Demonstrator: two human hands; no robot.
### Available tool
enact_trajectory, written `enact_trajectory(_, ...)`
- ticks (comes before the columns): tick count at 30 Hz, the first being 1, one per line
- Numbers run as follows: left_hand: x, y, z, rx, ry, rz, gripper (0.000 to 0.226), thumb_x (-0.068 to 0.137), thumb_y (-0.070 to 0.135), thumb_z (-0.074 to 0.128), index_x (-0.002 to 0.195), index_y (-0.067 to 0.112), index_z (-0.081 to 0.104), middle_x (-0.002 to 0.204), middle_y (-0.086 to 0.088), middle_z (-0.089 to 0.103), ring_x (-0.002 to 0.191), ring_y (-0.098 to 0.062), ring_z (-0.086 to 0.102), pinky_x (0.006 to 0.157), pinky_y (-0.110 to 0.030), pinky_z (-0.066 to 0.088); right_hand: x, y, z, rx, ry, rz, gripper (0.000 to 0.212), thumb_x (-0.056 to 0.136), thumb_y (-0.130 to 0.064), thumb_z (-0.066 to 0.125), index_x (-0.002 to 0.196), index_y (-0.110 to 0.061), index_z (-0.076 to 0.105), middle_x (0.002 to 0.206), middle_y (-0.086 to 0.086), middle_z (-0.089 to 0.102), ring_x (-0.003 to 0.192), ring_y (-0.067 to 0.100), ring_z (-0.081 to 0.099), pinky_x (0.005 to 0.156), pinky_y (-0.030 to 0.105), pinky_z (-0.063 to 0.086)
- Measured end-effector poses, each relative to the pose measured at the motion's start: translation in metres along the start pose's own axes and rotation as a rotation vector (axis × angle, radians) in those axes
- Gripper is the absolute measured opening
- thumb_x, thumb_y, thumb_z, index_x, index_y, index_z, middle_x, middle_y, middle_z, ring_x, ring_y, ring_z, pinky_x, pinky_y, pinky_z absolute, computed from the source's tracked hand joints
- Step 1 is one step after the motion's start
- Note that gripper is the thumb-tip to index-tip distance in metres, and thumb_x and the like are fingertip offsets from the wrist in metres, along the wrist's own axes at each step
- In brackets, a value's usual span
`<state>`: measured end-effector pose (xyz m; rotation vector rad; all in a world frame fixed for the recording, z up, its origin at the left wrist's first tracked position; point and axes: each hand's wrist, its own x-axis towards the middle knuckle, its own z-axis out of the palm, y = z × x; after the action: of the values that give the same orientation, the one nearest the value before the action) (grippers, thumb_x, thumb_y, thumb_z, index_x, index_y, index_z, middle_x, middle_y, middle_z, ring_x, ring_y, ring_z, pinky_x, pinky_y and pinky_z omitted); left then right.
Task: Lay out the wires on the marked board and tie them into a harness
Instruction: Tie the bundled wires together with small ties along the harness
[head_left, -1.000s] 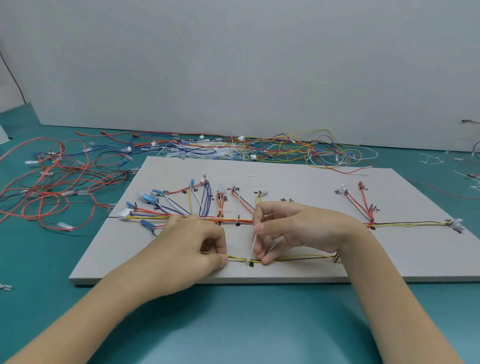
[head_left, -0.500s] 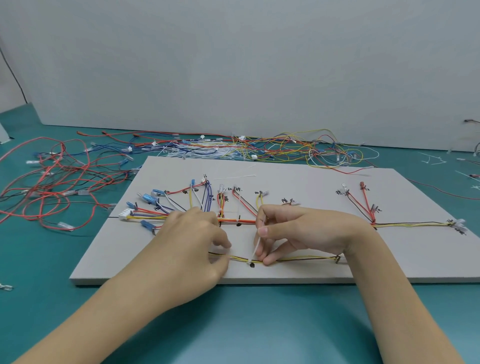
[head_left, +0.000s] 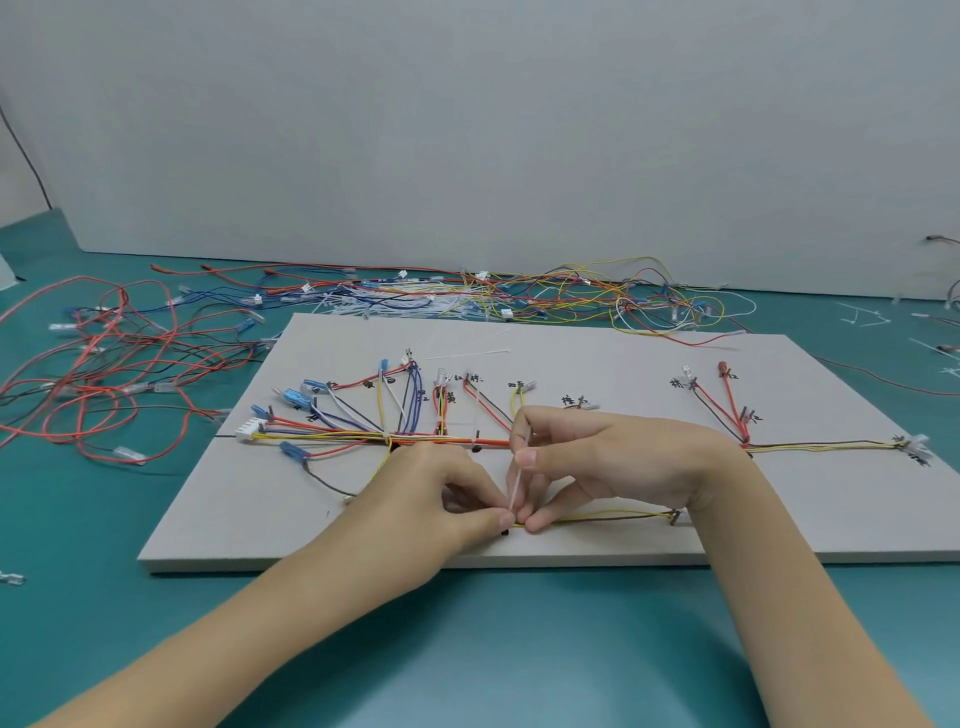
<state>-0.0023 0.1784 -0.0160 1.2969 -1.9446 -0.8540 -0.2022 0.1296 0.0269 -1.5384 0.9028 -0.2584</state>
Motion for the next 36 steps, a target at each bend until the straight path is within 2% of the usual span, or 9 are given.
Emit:
enact_trajectory(6, 0.000, -0.003, 0.000, -0.013, 0.024, -0.024, 0.015, 0.077, 0.025, 0.081, 0.074, 0.038, 0.075, 0.077, 0.006, 0.063, 0.068, -0.001, 0.054, 0.060, -0.013, 0.035, 0.000, 0.001, -0.002, 0.013, -0.040, -0.072, 0.007, 0.101, -0.010, 0.048, 0.094, -0.009, 0.050, 0.099, 0.017, 0.064, 0.094, 0.033, 0.063, 0.087, 0.042, 0.056)
enact_trajectory(18, -0.001, -0.001, -0.001, 0.014, -0.007, -0.029, 0.008, 0.077, 0.020, 0.080, 0.073, 0.027, 0.079, 0.078, 0.007, 0.059, 0.070, 0.001, 0.053, 0.062, -0.011, 0.035, 0.000, 0.003, -0.007, 0.039, -0.055, -0.134, 0.007, 0.099, -0.012, 0.051, 0.092, -0.010, 0.050, 0.101, 0.019, 0.064, 0.098, 0.047, 0.066, 0.085, 0.047, 0.056)
enact_trajectory(23, -0.001, -0.001, -0.001, 0.015, -0.005, -0.022, 0.009, 0.077, 0.018, 0.080, 0.072, 0.026, 0.079, 0.075, 0.009, 0.058, 0.069, 0.001, 0.052, 0.062, -0.012, 0.034, 0.000, -0.001, -0.004, -0.005, -0.026, -0.200, 0.005, 0.098, -0.005, 0.049, 0.093, -0.005, 0.049, 0.096, 0.023, 0.064, 0.088, 0.038, 0.066, 0.091, 0.052, 0.054)
enact_trajectory(29, -0.001, -0.004, 0.001, 0.047, 0.020, 0.038, 0.010, 0.077, 0.017, 0.081, 0.071, 0.025, 0.078, 0.072, 0.011, 0.056, 0.070, -0.001, 0.052, 0.061, -0.012, 0.033, 0.000, -0.007, 0.001, -0.061, -0.024, -0.245, 0.005, 0.096, -0.002, 0.051, 0.091, 0.000, 0.052, 0.090, 0.024, 0.067, 0.084, 0.032, 0.065, 0.085, 0.040, 0.057)
enact_trajectory(33, -0.002, -0.006, 0.004, 0.070, 0.059, 0.061, 0.014, 0.075, 0.018, 0.082, 0.068, 0.027, 0.076, 0.071, 0.012, 0.053, 0.071, -0.001, 0.050, 0.063, -0.014, 0.033, 0.001, -0.008, 0.003, -0.072, -0.044, -0.217, 0.005, 0.096, -0.001, 0.051, 0.093, 0.001, 0.054, 0.090, 0.023, 0.067, 0.084, 0.032, 0.064, 0.086, 0.039, 0.057)
enact_trajectory(36, -0.002, -0.007, 0.003, 0.067, 0.057, 0.061, 0.019, 0.074, 0.019, 0.083, 0.065, 0.032, 0.073, 0.073, 0.010, 0.057, 0.074, -0.002, 0.054, 0.063, -0.013, 0.033, 0.003, -0.008, 0.005, -0.099, -0.022, -0.195, 0.009, 0.097, -0.009, 0.054, 0.094, -0.001, 0.056, 0.088, 0.019, 0.067, 0.084, 0.026, 0.064, 0.089, 0.041, 0.055)
